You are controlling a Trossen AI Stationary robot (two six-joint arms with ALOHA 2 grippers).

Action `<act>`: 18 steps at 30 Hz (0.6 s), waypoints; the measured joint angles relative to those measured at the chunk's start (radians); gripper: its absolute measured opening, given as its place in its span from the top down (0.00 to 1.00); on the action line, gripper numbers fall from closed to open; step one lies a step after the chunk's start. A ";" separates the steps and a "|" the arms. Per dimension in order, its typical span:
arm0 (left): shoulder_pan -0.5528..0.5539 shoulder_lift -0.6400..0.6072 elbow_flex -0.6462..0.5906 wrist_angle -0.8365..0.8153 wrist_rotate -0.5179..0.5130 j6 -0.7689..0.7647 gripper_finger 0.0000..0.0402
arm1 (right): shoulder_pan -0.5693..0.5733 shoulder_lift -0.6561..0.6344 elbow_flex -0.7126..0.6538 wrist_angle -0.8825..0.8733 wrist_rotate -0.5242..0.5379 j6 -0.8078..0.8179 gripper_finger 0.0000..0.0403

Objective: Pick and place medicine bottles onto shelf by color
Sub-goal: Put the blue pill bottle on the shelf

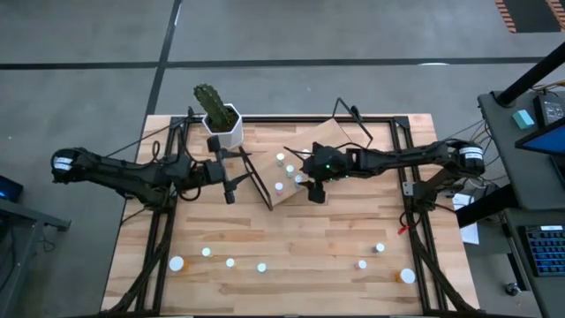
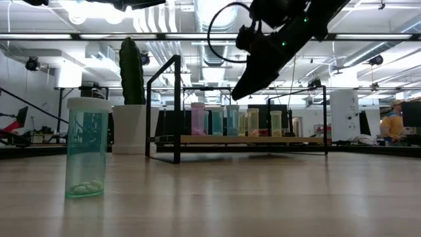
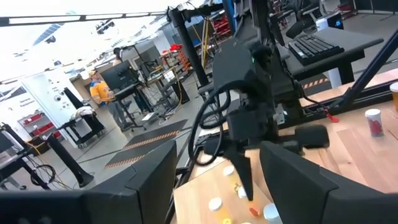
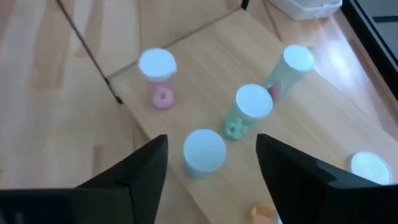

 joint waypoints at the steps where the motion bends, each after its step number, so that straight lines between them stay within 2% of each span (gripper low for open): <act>1: 0.000 0.000 0.000 0.000 0.000 0.000 0.47 | -0.001 0.002 0.000 -0.002 0.002 -0.002 0.40; 13: 0.001 0.001 0.000 0.001 -0.001 0.000 0.47 | -0.002 0.066 0.000 0.012 -0.001 0.000 0.46; 18: 0.001 0.000 0.000 0.002 -0.001 0.000 0.47 | -0.002 0.063 0.000 0.017 -0.001 0.000 0.52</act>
